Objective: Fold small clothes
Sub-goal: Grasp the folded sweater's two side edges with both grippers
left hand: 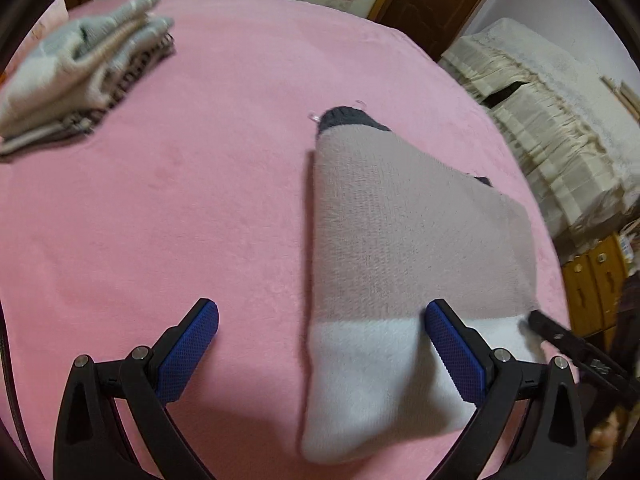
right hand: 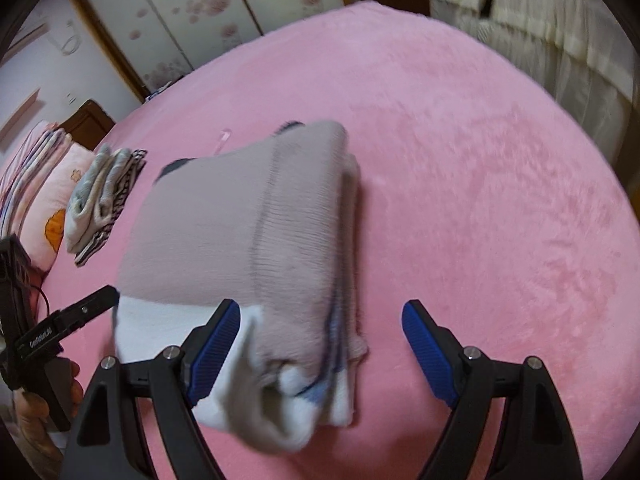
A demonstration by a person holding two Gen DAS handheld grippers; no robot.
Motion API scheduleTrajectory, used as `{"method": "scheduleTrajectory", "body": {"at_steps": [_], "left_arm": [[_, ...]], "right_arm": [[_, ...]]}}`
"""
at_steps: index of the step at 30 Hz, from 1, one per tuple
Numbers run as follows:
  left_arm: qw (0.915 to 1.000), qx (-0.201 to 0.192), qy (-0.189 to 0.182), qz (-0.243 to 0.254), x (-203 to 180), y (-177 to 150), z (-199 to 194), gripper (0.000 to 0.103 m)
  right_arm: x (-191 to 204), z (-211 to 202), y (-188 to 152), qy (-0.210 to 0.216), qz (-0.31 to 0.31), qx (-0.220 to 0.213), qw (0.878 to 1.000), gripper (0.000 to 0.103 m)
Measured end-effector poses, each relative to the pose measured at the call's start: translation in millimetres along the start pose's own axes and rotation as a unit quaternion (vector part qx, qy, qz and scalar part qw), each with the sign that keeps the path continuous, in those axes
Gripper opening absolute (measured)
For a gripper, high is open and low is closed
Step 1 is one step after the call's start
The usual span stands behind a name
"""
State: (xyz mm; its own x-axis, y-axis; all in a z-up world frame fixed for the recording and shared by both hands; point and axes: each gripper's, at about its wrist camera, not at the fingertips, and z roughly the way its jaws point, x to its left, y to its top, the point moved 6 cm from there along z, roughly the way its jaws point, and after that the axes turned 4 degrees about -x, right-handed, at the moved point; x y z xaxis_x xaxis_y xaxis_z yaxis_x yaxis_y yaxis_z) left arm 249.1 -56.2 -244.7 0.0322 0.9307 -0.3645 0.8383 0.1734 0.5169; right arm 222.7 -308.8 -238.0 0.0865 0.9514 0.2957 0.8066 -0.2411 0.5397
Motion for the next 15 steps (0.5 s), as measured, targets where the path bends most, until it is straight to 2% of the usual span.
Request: {"method": "scheduleTrajectory", "body": {"at_steps": [7, 15], "left_arm": [[0.9982, 0.012, -0.053, -0.025, -2.6, 3.8, 27.1, 0.103], [0.9938, 0.031, -0.099, -0.040, -10.8, -0.7, 53.7, 0.103]], "right_arm": [[-20.1, 25.8, -2.2, 0.069, 0.060, 0.028, 0.995, 0.084], [-13.8, 46.9, 2.2, 0.136, 0.059, 0.040, 0.988, 0.084]]}}
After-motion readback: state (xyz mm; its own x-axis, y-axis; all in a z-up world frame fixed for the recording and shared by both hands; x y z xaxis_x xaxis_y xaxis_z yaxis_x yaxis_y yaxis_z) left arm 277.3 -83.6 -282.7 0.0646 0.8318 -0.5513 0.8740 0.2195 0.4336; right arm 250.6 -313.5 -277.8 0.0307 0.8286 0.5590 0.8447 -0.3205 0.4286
